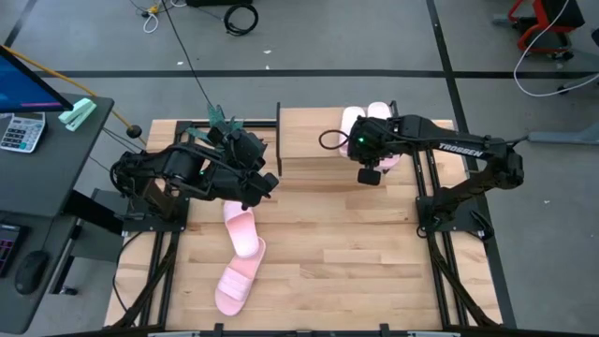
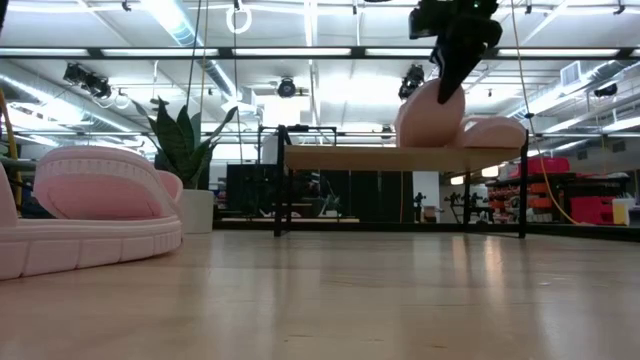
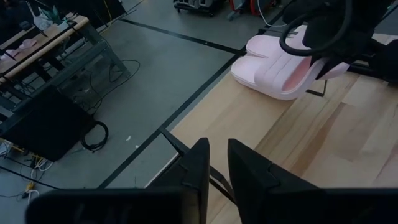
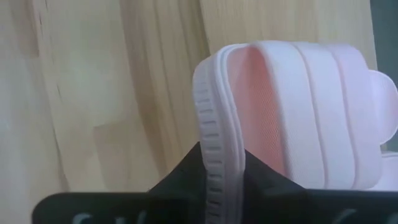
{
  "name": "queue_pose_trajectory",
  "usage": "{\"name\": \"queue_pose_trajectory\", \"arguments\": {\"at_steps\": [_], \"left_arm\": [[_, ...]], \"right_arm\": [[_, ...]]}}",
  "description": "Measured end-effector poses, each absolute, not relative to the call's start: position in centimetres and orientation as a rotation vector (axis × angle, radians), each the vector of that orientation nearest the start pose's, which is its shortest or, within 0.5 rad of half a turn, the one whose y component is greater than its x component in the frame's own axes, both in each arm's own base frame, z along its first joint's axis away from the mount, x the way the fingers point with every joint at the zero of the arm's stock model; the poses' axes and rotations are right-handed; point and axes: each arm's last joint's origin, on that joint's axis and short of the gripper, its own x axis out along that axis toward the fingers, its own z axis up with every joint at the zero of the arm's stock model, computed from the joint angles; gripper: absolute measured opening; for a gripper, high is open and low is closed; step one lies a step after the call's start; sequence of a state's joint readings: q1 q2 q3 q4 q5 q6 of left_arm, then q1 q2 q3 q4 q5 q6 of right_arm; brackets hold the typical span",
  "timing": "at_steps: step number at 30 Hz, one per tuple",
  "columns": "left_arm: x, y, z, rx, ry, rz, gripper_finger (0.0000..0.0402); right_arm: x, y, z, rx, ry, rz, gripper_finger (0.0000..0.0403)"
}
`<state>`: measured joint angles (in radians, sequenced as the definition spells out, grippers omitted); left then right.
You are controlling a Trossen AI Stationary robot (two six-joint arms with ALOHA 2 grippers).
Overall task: Pick and place slides into the shelf
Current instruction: Put the pink slipper on the shelf
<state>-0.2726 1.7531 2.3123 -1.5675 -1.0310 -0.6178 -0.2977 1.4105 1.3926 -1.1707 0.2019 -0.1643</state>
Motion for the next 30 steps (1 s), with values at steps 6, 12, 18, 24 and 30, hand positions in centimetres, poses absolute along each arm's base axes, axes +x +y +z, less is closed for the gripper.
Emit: {"name": "queue_pose_trajectory", "arguments": {"at_steps": [6, 12, 18, 24, 30], "left_arm": [[28.39, -5.36, 47.4, 0.067, 0.56, 0.892, 0.0068], [28.38, -5.35, 47.41, 0.066, 0.56, 0.892, 0.006], [28.38, -5.35, 47.41, 0.066, 0.56, 0.892, 0.0064], [28.38, -5.38, 47.41, 0.061, 0.557, 0.893, 0.0071], [28.37, -5.42, 47.4, 0.061, 0.557, 0.892, 0.0065]], "right_arm": [[24.65, -8.13, 33.02, -0.056, 1.228, -0.336, 0.0074], [24.67, -8.07, 32.99, -0.022, 1.222, -0.329, 0.0093], [24.65, -8.1, 32.97, -0.016, 1.224, -0.323, 0.0123], [24.58, -8.04, 32.93, 0.005, 1.229, -0.312, 0.0152], [24.63, -7.98, 32.92, 0.056, 1.218, -0.321, 0.0168]]}}
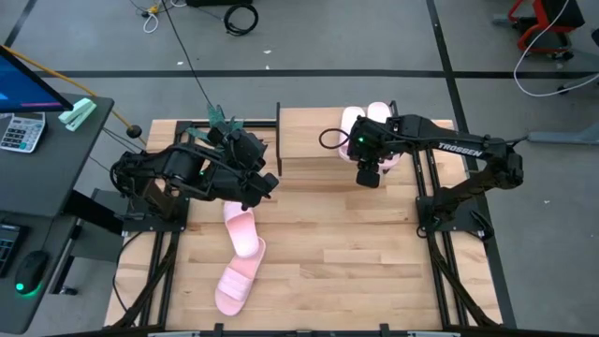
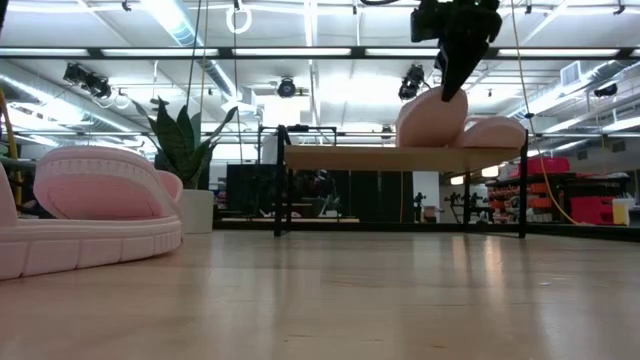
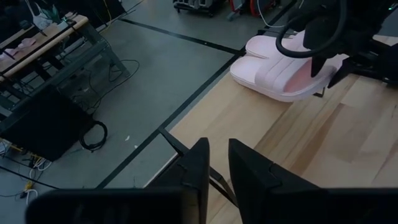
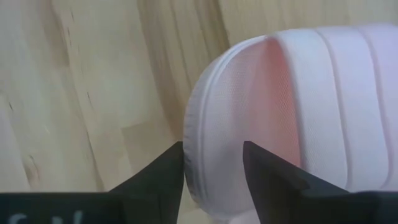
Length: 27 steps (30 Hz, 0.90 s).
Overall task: Pick and place slides into the shelf
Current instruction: Put the pink slipper on the shelf
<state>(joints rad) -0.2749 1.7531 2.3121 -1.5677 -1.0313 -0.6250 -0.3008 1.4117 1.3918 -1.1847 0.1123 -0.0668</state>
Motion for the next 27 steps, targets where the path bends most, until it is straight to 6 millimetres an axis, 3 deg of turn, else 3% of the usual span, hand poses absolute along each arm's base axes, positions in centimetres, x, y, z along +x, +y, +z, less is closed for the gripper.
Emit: {"name": "queue_pose_trajectory", "arguments": {"at_steps": [27], "left_arm": [[28.2, -6.0, 47.4, 0.049, 0.547, 0.876, 0.007]], "right_arm": [[24.5, -9.0, 33.0, 0.093, 1.192, -0.356, 0.0167]]}}
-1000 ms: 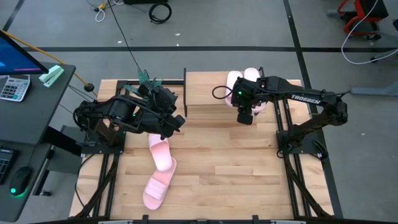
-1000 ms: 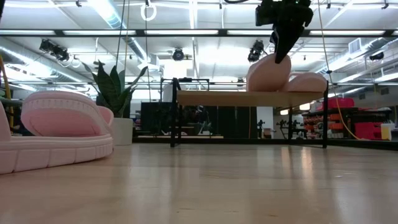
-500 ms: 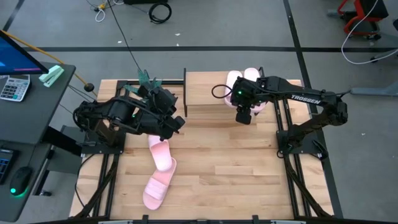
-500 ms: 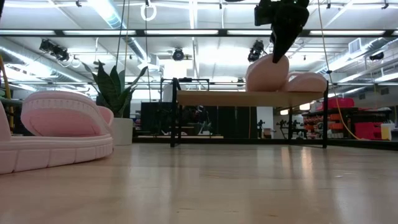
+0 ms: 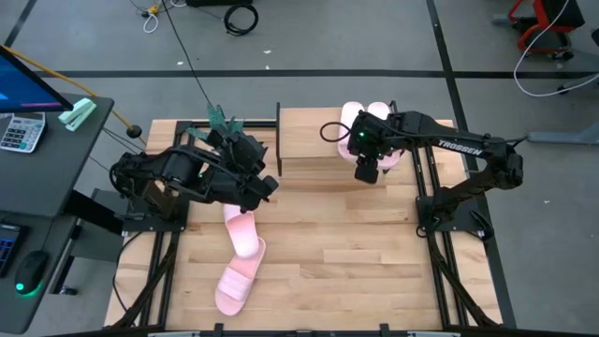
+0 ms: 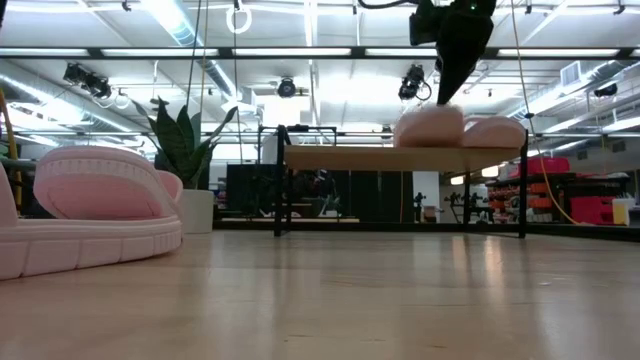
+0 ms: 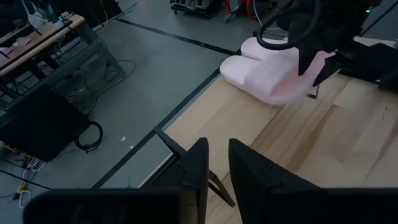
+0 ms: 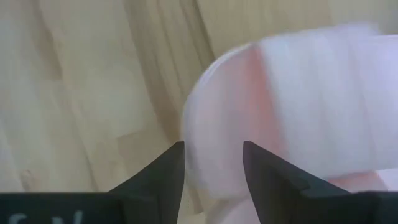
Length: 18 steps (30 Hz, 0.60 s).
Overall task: Pick and place slides into the shelf
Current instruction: Put the pink slipper on the shelf
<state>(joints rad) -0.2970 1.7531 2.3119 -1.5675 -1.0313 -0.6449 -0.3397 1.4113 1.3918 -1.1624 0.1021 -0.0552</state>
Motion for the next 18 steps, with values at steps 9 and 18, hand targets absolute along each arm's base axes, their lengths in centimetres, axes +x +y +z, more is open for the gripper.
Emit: {"name": "queue_pose_trajectory", "arguments": {"at_steps": [9, 18], "left_arm": [[28.2, -6.0, 47.4, 0.051, 0.547, 0.875, 0.0073], [28.3, -6.1, 47.3, 0.035, 0.566, 0.851, 0.0068]], "right_arm": [[24.5, -8.9, 33.0, 0.116, 1.188, -0.337, 0.0196], [24.7, -7.1, 33.1, 0.117, 1.219, -0.298, 0.0193]]}}
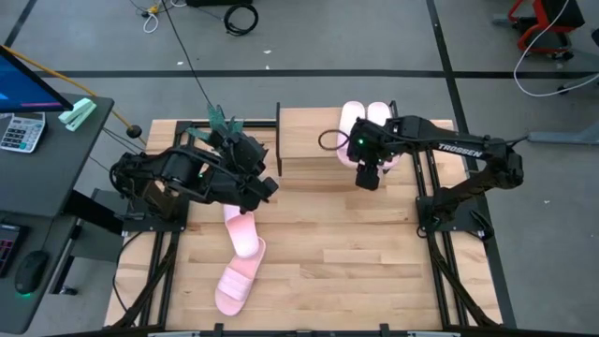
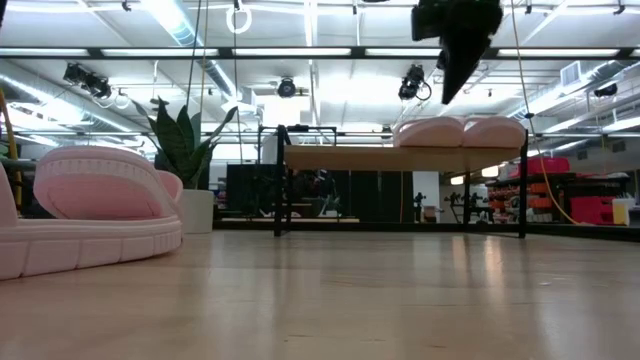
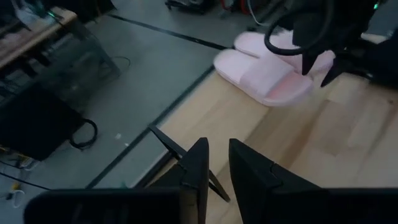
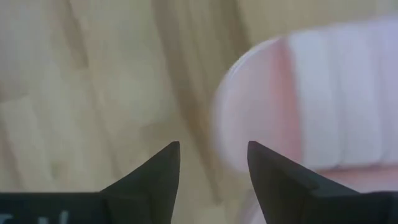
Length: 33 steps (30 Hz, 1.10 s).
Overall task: Pick and place slides into the shelf
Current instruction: Put the pink slipper on the shelf
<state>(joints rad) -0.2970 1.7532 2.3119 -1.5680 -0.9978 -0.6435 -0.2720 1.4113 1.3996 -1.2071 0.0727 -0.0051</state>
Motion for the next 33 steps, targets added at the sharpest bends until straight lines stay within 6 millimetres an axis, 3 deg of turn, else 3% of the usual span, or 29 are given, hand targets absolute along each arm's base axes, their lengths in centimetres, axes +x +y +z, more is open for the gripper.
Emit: {"name": "queue_pose_trajectory", "arguments": {"at_steps": [5, 10, 15, 20, 25, 33], "left_arm": [[29.0, -6.5, 46.6, 0.005, 0.622, 0.797, 0.0076], [30.7, -7.2, 45.0, -0.028, 0.715, 0.729, 0.0076], [33.1, -8.1, 42.6, -0.007, 0.834, 0.663, 0.0066], [35.7, -9.3, 39.6, 0.012, 0.94, 0.61, 0.0055], [38.0, -11.2, 37.4, -0.028, 0.946, 0.538, 0.0045], [39.5, -12.8, 35.6, -0.136, 0.968, 0.474, 0.0031]], "right_arm": [[23.8, -3.8, 33.5, 0.204, 1.314, -0.283, 0.018], [22.4, 0.9, 34.7, 0.276, 1.277, -0.21, 0.0167], [20.3, 4.8, 35.9, 0.333, 1.207, -0.222, 0.0162], [17.6, 7.6, 35.8, 0.413, 1.14, -0.292, 0.0162], [15.3, 10.0, 34.2, 0.482, 1.111, -0.328, 0.0162], [13.5, 14.2, 29.0, 0.605, 1.067, -0.27, 0.0162]]}}
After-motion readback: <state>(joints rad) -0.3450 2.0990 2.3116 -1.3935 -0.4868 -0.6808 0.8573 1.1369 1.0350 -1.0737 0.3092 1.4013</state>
